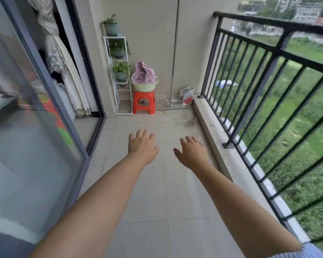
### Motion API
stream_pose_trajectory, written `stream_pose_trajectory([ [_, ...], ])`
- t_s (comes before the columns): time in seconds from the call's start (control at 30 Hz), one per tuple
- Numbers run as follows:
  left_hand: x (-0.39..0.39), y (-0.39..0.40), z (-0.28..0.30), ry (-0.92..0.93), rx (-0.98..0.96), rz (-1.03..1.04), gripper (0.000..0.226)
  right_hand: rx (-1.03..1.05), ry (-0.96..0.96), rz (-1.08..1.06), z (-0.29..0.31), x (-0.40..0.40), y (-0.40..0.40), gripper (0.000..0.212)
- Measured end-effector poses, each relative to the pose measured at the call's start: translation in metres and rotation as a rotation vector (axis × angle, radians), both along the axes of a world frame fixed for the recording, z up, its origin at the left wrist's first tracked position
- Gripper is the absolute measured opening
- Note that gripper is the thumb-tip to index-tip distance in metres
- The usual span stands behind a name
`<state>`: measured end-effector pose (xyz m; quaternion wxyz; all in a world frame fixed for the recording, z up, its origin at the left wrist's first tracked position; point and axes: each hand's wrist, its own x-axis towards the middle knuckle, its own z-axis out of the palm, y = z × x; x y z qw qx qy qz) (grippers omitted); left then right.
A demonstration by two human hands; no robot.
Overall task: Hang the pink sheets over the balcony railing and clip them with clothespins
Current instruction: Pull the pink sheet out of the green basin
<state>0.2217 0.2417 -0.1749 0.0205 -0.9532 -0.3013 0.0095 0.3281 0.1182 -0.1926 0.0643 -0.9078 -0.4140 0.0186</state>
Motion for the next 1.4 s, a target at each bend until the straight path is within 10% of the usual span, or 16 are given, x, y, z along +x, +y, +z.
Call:
stream_pose_trajectory([
  [0.7, 0.436, 0.547, 0.019, -0.044, 0.023, 0.036, 0.057, 0.058, -0.022, -0.022, 0.015, 0.445, 0.54, 0.055],
  [1.4, 0.862, 1.043, -0.09, 0.143, -0.164, 0.128, 0.057, -0.125, 0.185, 0.038, -0.1, 0.885, 1.041, 0.058],
])
